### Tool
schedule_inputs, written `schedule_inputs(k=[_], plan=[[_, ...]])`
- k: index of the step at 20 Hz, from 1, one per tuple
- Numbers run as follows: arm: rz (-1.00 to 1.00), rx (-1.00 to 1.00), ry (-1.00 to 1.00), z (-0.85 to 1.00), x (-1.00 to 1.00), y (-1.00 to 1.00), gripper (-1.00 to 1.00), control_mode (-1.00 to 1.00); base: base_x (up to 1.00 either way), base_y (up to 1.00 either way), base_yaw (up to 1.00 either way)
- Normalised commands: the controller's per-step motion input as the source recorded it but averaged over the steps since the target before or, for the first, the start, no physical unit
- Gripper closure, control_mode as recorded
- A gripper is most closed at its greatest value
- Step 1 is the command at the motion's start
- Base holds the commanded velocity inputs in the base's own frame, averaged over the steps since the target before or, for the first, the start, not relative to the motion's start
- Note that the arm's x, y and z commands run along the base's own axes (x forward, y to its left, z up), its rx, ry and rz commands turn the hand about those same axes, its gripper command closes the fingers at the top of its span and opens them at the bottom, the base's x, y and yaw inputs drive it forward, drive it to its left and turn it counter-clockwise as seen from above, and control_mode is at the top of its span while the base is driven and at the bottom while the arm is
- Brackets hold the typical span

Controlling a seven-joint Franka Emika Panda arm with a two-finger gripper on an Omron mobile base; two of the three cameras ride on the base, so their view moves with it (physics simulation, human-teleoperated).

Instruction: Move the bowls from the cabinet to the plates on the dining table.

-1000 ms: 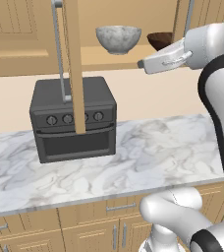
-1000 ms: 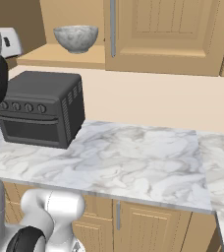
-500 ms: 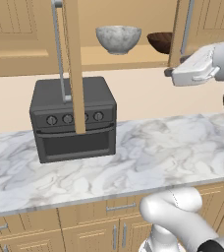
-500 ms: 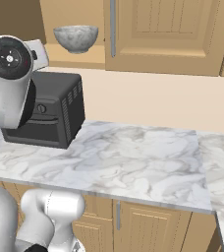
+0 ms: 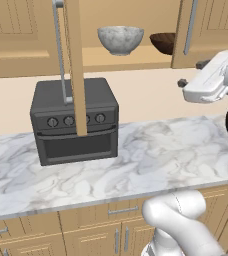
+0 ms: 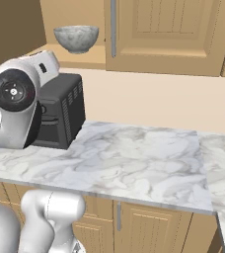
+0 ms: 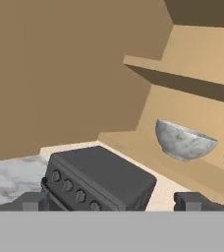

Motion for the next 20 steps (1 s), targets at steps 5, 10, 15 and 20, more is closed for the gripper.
schedule_inputs(k=[5,10,15,20], plan=[[-0.09,-0.06,-0.13,-0.03,0.08,-0.16,-1.00,-1.00,0.00,0.00,0.00],[-0.05,0.01,-0.08,0.00,0.14,-0.40,-1.00,-1.00,0.00,0.00,0.00],[-0.05,0.02,-0.07,0.09,0.16,-0.37,-1.00,-1.00,0.00,0.00,0.00],[-0.11,0.09,-0.06,0.19,0.19,-0.17,-1.00,-1.00,0.00,0.00,0.00]])
